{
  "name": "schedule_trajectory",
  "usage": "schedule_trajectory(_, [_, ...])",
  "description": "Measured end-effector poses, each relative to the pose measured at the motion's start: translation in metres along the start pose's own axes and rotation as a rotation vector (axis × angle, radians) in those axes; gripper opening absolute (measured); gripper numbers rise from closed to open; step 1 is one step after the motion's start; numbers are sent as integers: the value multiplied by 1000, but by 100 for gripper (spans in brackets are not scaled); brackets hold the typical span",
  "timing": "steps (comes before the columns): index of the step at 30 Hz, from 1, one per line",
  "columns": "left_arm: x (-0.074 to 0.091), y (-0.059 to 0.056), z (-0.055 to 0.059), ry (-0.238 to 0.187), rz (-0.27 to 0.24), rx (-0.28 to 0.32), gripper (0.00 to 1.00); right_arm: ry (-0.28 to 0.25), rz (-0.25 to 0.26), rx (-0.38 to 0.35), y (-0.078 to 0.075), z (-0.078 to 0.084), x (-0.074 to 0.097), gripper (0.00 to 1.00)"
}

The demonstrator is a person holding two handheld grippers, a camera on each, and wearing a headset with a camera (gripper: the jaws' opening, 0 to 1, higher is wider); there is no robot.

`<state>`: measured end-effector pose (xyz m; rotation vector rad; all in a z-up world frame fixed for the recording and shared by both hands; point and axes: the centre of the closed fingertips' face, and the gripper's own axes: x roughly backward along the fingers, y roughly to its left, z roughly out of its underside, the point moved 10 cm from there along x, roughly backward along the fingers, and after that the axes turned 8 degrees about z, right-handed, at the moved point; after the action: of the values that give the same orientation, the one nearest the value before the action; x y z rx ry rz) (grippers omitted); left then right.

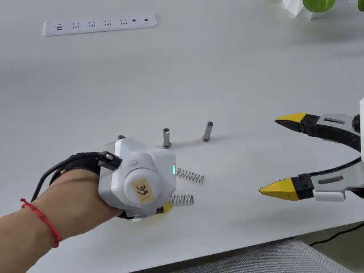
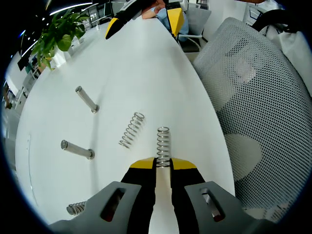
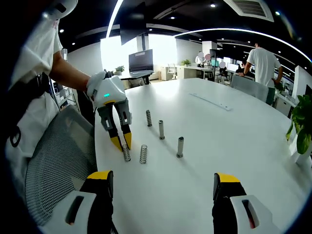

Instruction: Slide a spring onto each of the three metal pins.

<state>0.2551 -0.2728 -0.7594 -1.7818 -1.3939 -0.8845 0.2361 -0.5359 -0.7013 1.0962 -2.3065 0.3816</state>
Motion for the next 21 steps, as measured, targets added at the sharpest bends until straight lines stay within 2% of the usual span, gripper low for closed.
schedule_trajectory(4, [1,0,1,-27,-3,32,7,4,-1,2,0,1,0,83])
schedule_trajectory(15, [4,-2,1,-65,-8,46,7,7,-9,4,1,-1,-1,84])
schedule_trajectory(21, [11,-4,2,-117,-19,76,7,7,-10,13,1,-6,-1,84])
